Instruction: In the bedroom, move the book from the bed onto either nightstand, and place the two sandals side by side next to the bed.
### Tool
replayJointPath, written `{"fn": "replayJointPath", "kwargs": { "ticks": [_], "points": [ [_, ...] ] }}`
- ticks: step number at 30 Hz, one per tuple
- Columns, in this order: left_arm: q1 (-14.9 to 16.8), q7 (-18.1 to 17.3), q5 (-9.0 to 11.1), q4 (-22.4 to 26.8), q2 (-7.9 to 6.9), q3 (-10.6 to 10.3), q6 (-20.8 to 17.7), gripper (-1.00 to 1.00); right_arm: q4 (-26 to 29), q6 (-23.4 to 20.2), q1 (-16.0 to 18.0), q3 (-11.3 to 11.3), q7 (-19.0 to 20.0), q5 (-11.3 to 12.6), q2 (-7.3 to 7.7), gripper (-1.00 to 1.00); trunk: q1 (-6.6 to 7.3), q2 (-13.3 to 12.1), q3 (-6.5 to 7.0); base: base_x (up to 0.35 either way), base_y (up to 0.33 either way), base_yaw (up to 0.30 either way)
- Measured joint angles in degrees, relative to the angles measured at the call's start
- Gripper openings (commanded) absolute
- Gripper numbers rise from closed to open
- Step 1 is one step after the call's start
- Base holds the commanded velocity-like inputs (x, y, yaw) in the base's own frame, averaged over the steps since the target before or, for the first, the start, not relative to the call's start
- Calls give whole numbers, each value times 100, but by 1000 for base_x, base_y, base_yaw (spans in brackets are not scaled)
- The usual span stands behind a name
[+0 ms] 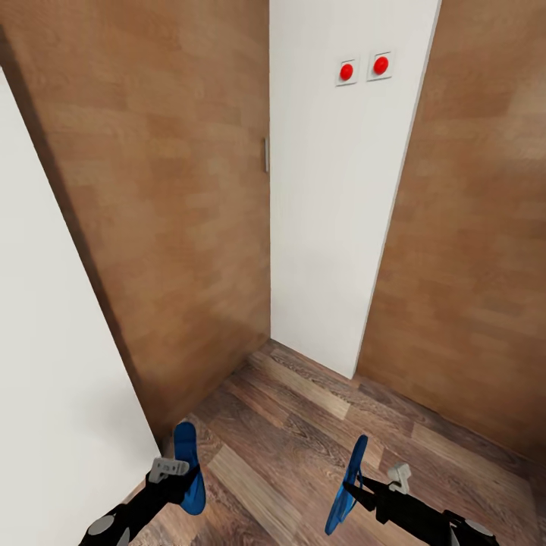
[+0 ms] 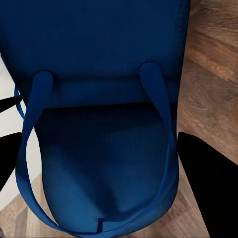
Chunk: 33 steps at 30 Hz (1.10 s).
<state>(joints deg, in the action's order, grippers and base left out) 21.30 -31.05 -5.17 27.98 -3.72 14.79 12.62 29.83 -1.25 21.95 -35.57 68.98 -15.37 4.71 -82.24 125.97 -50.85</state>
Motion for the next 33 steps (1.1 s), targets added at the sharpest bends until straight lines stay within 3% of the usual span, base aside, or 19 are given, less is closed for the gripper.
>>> {"fn": "replayJointPath", "kwargs": {
  "ticks": [33],
  "points": [
    [0,9,15,-15,16,-1,0,-100,0,3,4,6,0,0,-6,-100,0,0,0,-4,-27,109]
  ]
}}
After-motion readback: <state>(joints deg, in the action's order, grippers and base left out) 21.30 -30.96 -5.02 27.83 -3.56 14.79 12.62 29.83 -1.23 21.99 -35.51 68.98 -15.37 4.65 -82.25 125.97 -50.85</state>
